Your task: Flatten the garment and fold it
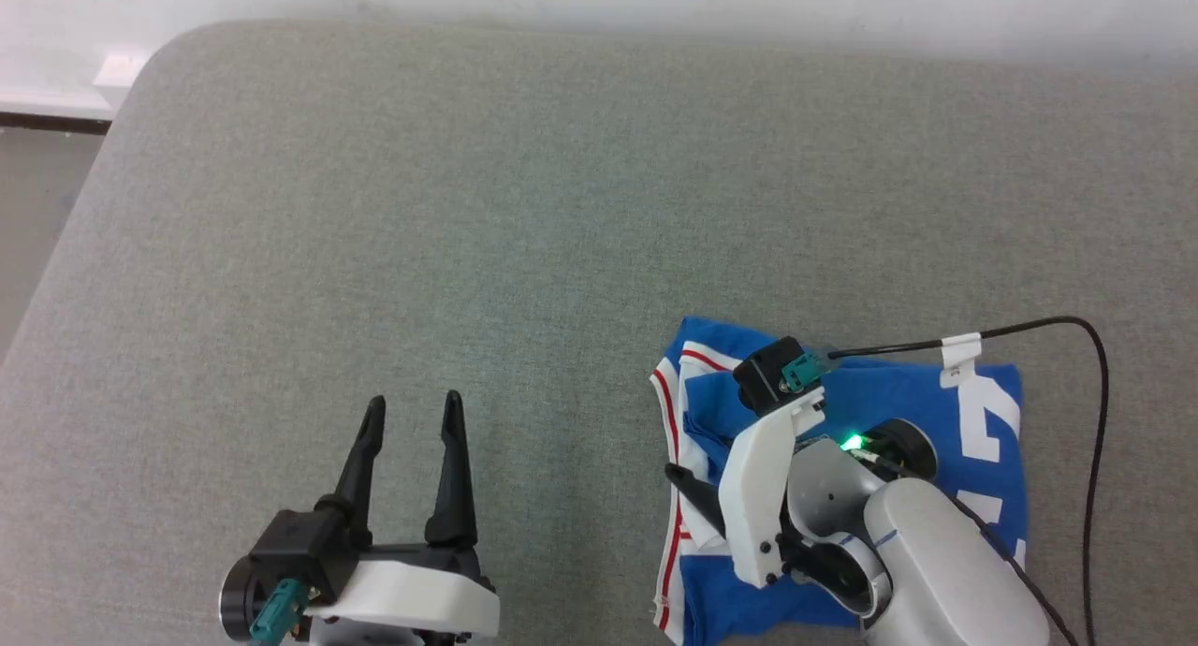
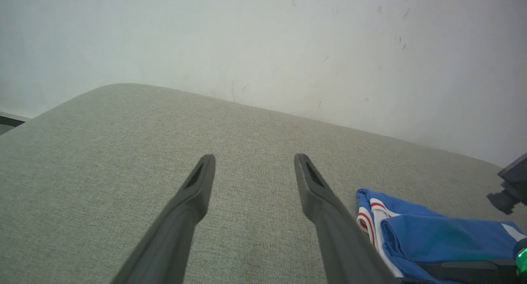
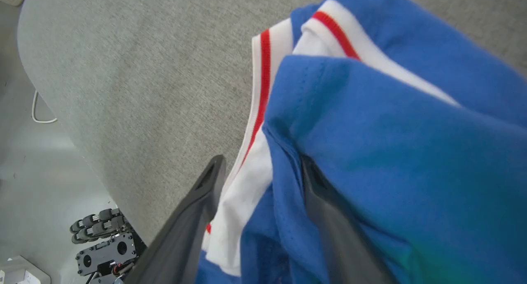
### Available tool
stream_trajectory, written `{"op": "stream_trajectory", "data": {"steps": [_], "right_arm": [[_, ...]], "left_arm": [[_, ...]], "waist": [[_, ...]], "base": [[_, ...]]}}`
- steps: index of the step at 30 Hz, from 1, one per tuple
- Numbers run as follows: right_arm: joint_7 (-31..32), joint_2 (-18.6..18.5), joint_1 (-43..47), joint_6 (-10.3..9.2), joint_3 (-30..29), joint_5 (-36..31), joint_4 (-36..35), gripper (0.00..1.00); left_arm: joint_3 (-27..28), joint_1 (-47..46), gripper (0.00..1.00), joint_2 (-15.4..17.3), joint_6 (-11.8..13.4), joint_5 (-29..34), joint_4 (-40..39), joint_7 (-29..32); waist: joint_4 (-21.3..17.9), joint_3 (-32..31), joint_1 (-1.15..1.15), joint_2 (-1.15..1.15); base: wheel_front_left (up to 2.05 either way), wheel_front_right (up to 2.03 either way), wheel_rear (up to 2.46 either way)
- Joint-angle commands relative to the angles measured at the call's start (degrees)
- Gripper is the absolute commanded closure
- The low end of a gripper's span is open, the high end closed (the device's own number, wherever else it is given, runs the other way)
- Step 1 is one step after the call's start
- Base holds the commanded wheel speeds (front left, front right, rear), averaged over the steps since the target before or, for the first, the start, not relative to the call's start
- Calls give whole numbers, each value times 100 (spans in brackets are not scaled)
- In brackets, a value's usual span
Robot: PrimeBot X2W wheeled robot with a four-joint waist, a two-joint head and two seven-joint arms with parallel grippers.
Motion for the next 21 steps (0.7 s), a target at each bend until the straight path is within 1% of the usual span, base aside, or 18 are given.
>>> {"op": "stream_trajectory", "data": {"steps": [1,4,6,9,12,14,17,21], "right_arm": [[-38,-53,-35,-13,14,76,39,0],[-192,-53,-4,-13,0,402,-339,0],[-264,-188,122,-13,-188,566,-736,0],[-342,-579,470,-13,-680,675,-1437,0],[-534,-926,885,-13,-1399,621,-2137,0],[-629,-1079,1181,-13,-1801,621,-2484,0],[-640,-1288,1581,-13,-2146,562,-2719,0],[-621,-1329,1830,-13,-2356,610,-2660,0]], "left_arm": [[14,-57,0,10,-48,5,13,-26],[37,22,0,65,-36,5,-19,-24],[51,77,0,93,-11,4,-62,-10],[72,175,0,129,28,-10,-145,15],[89,245,0,174,53,-17,-225,45],[90,250,0,196,65,-8,-282,59],[87,219,0,227,82,18,-358,83],[60,117,0,251,91,66,-433,114]], "waist": [[-47,-63,0,0],[-134,-133,0,0],[-213,-180,0,0],[-344,-230,0,0],[-468,-207,0,0],[-541,-153,0,0],[-626,-47,0,0],[-635,127,0,0]], "base": [[0,0,0],[0,0,0],[0,0,0],[0,0,0],[0,0,0],[0,0,0],[0,0,0],[0,0,0]]}}
